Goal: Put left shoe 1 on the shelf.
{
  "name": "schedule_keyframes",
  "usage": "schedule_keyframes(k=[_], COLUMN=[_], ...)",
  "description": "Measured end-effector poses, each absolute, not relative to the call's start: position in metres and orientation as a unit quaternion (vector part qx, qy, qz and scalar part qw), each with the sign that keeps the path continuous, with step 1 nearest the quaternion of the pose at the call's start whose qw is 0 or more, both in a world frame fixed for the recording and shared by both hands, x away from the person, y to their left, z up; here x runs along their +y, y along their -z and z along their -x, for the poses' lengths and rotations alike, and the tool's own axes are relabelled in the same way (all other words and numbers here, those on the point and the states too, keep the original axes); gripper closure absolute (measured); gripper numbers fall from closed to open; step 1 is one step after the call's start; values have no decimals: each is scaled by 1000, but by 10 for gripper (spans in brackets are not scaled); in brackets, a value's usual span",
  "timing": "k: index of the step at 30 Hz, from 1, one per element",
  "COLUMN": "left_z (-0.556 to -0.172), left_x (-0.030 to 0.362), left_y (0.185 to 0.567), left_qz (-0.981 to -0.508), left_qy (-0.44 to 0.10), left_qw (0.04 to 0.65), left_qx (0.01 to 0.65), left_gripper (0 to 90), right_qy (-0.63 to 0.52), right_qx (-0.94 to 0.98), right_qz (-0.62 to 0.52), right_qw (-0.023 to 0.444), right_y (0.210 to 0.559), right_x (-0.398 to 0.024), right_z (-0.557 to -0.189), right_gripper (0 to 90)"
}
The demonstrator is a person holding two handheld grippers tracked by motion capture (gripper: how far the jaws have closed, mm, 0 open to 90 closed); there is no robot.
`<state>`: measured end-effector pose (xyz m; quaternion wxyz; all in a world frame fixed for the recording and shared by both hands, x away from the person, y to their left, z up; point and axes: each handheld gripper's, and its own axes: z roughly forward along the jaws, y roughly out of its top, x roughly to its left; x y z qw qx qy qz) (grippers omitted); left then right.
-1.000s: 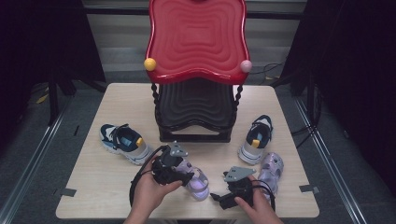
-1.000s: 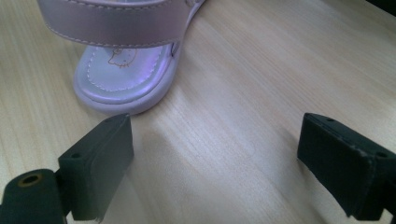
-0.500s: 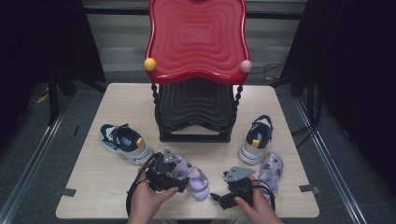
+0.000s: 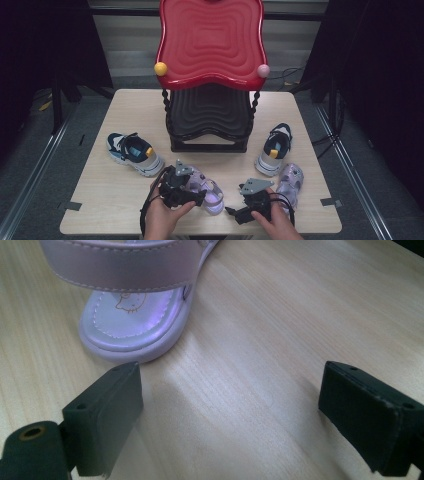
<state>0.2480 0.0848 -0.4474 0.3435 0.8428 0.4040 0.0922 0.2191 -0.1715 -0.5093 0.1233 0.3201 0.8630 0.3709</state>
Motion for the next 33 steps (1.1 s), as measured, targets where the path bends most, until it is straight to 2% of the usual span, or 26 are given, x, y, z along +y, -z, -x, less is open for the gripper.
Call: schedule_keyframes(k=[12, 18, 20, 21, 25, 30, 32, 33], left_z=[-244, -245, -246, -246, -247, -246, -247, -247], left_x=[85, 78, 75, 73, 78, 100, 108, 110], left_y=[449, 451, 454, 456, 454, 454, 453, 453], left_qz=[-842, -843, -846, -849, -857, -854, -852, -852], left_qy=[-89, -107, -93, -94, -108, -121, -118, -117], left_qw=[343, 338, 336, 335, 318, 302, 307, 309], left_qx=[407, 404, 403, 399, 391, 406, 408, 407], left_gripper=[99, 102, 111, 149, 169, 261, 367, 457], right_qy=[-371, -371, -371, -371, -371, -371, -371, -371], right_qx=[863, 864, 864, 864, 864, 864, 864, 864], right_qz=[-320, -319, -319, -319, -319, -318, -319, -318], right_qw=[123, 122, 123, 123, 123, 124, 122, 123], right_y=[509, 509, 509, 509, 509, 509, 509, 509], right_x=[-171, -172, -172, -172, -172, -172, -171, -172], right_z=[-219, -220, -220, -220, -220, -220, -220, -220], right_gripper=[99, 98, 98, 98, 99, 98, 99, 98])
